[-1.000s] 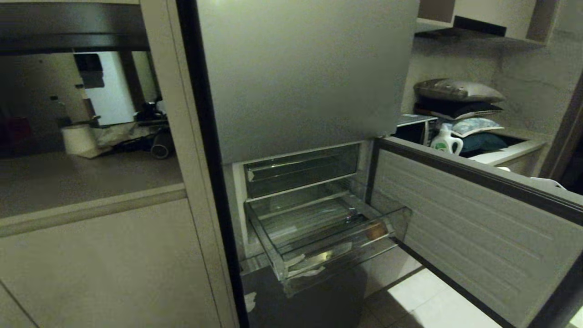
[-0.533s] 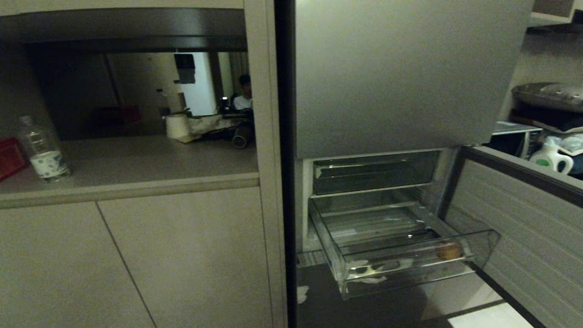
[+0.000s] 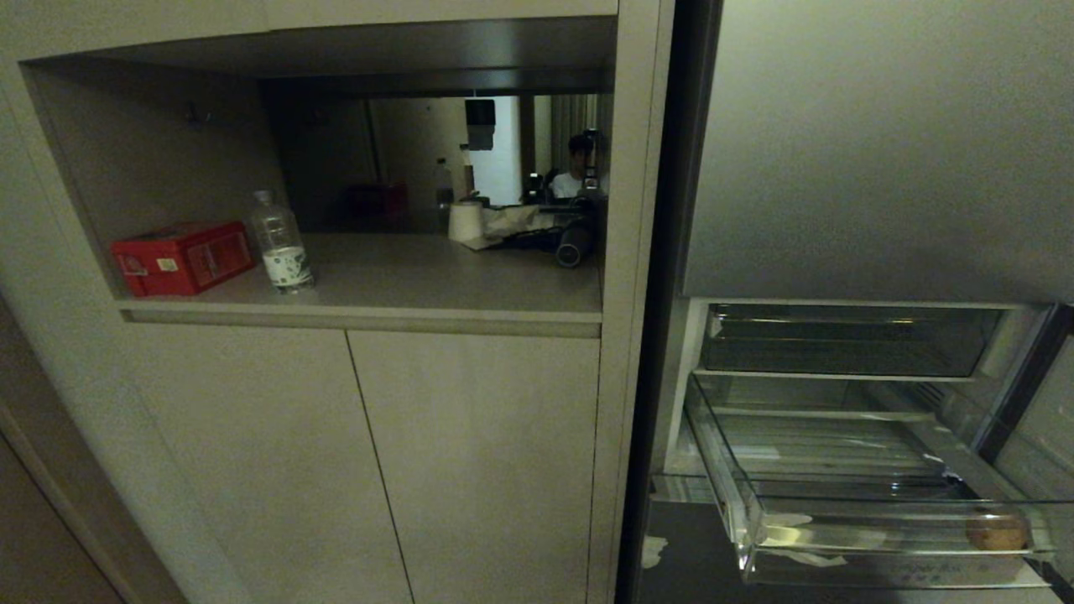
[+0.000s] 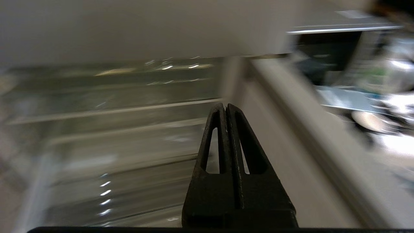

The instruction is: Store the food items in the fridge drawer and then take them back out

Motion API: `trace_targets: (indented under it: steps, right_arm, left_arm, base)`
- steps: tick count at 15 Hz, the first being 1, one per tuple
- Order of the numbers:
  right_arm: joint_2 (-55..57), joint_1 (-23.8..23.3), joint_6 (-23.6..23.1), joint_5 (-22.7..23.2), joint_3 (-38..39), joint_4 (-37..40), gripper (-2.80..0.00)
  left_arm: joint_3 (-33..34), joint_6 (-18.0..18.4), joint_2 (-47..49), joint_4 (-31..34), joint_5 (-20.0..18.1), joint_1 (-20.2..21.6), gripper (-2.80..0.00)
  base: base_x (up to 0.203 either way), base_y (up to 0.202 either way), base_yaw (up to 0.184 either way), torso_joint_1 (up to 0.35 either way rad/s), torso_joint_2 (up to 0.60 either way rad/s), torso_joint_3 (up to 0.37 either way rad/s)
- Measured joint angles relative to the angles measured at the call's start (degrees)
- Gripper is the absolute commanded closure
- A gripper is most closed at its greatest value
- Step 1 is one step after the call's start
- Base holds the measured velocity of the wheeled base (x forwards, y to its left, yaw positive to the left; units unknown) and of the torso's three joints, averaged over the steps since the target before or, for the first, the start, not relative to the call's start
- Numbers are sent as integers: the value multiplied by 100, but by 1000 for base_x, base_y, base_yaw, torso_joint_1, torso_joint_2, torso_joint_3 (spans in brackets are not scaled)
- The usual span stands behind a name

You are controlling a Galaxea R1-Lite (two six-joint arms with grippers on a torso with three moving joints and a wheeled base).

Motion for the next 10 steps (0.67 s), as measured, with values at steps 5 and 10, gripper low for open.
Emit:
trace_targets:
  steps: [5,10]
  right_arm:
    - [872,1059,-206,-125,11,51,0]
    - [2440,1831,-220,-1344,-1084,883,0]
  left_arm:
    - [0,0,0,-2,0,0,0]
    - [2,0,0,-2,0,-5,0]
  base:
    - [0,0,0,0,0,0]
    - [0,0,0,0,0,0]
